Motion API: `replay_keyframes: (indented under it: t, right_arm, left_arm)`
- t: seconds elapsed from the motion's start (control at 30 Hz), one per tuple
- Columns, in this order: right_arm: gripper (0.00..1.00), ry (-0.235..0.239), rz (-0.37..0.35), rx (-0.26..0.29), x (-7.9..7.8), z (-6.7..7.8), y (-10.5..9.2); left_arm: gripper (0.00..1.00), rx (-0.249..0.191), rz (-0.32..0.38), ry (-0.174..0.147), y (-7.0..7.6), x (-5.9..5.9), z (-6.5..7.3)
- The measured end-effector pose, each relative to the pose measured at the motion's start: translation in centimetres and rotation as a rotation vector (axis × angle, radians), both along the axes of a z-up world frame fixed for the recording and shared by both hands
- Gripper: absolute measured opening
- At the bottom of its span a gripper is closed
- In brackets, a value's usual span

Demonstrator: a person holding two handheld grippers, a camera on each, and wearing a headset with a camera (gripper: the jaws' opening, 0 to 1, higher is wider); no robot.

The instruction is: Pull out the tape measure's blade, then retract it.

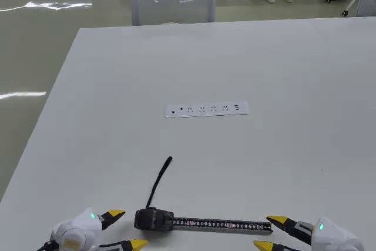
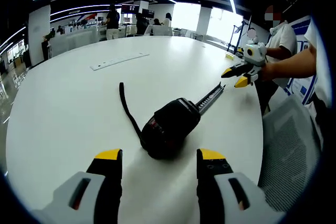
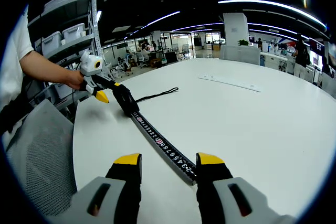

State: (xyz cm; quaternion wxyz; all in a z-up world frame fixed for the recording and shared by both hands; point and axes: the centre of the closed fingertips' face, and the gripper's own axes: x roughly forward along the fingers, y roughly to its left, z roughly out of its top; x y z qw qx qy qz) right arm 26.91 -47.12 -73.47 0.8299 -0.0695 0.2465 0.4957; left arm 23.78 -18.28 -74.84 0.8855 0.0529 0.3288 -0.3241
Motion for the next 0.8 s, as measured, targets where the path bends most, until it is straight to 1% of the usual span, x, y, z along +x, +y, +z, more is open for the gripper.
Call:
replay_keyframes:
  t: [0.17,0.27,0.37,0.53,0.67,0.8]
  right_arm:
    - [0.42,-0.003,-0.015,0.003,-0.3,0.3,-0.2]
    - [0.42,-0.005,-0.027,0.008,-0.5,0.6,-0.4]
    - [0.42,-0.007,-0.034,0.006,-0.6,0.5,-0.7]
    - [0.44,-0.008,-0.051,0.015,-1.0,0.9,-0.8]
    - [0.45,-0.009,-0.061,0.016,-1.4,1.2,-0.9]
    - [0.46,-0.012,-0.072,0.018,-1.8,1.4,-1.0]
  left_arm:
    - [0.56,-0.014,0.024,-0.006,0.0,-0.2,0.4]
    - [0.56,-0.034,0.048,-0.011,0.1,-0.2,0.8]
    - [0.57,-0.039,0.055,-0.016,0.0,-0.5,1.0]
    - [0.57,-0.041,0.066,-0.021,0.1,-1.1,1.1]
    - [0.58,-0.055,0.089,-0.029,0.4,-1.3,1.5]
    - [0.59,-0.05,0.091,-0.027,0.5,-1.8,1.4]
